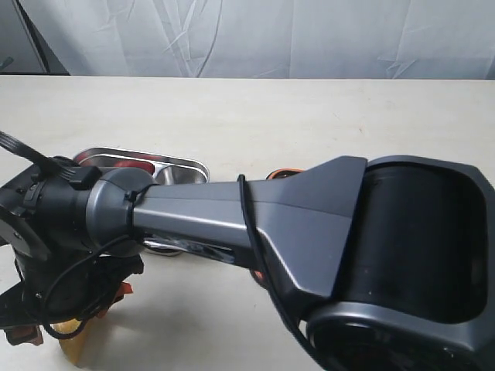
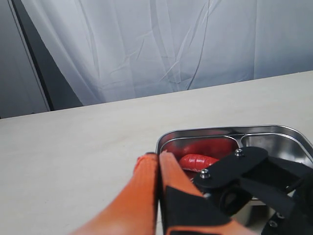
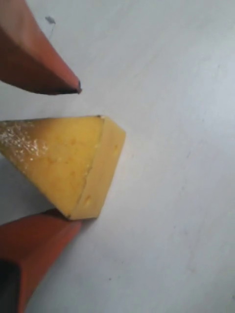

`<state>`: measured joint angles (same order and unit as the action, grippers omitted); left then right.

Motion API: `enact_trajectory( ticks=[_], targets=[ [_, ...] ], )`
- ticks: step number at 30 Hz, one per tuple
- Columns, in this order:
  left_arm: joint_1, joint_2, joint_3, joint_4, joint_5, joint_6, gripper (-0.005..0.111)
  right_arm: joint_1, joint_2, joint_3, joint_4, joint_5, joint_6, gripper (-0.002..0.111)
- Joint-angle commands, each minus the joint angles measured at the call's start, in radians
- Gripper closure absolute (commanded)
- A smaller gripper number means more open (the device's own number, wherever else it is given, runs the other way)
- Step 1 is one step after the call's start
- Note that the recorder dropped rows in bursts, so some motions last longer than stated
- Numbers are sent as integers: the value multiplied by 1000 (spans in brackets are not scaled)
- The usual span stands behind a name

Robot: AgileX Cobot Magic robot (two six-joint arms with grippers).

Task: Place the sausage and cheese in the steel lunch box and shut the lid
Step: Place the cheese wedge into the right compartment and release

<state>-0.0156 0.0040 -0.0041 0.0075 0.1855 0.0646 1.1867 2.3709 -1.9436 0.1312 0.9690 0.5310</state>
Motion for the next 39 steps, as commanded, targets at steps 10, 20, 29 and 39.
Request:
enact_trajectory(
  ticks=[10,20,29,39],
  targets=[
    [-6,-4,4,-1,-6,-4,107,-1,27,5,-25,59,53,103],
    [-6,-4,4,-1,-6,-4,107,-1,-38,5,-115,118,55,108],
    [-6,-4,4,-1,-6,-4,107,-29,-195,5,-344,148,55,108],
    [-6,-4,4,-1,-6,-4,107,-289,-211,5,-297,108,-116,109]
  ],
)
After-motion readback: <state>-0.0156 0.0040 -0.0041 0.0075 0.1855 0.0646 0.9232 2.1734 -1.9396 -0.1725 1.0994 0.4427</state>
